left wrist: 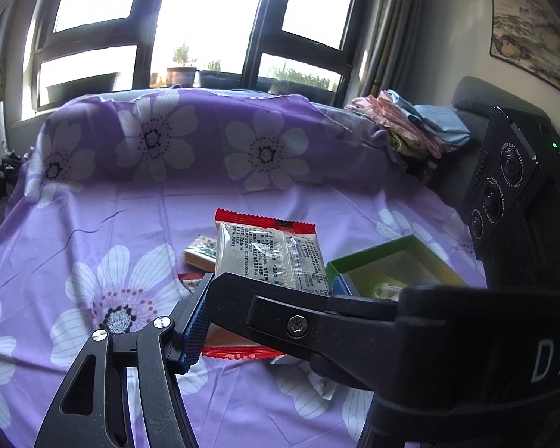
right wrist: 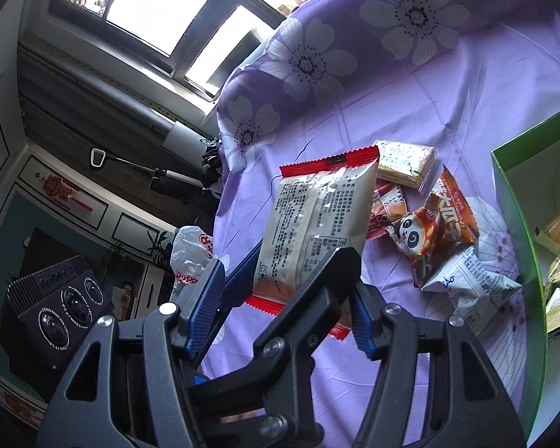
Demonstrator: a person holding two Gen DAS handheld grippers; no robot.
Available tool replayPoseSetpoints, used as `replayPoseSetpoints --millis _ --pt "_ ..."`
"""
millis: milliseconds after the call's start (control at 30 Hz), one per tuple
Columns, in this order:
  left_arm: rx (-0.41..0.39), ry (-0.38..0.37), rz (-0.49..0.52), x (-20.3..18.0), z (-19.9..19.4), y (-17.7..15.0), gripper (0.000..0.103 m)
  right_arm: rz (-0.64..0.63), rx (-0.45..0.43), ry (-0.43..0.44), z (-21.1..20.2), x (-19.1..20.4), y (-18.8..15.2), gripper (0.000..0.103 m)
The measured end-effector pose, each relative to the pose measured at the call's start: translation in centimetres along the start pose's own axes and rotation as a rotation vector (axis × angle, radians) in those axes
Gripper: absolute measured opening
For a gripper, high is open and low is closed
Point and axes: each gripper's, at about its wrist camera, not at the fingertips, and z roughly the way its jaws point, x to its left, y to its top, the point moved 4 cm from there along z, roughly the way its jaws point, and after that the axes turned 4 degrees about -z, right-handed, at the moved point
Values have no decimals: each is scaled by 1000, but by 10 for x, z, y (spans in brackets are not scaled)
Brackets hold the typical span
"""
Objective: Organize snacks
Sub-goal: 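Carry the biscuit packet into the box and open the right gripper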
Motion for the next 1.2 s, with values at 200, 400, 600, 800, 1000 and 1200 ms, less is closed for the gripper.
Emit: replayPoseSetpoints --millis 200,400,600,800,1000,1200 --pt "-17 -44 50 -29 6 8 63 2 -70 -14 -29 -9 7 64" --pt "-20 -109 110 -65 14 14 63 18 -149 -40 -59 -24 14 65" --pt "0 -175 154 -101 31 15 63 54 -223 -71 -91 -48 16 67" --pt "39 -217 163 -122 49 7 63 115 -258 -93 -106 -74 15 68" --pt "57 -238 140 -123 55 3 63 138 -255 -106 -109 -82 14 70" --pt "63 -268 144 -130 56 2 63 140 -267 -121 -115 -84 14 71"
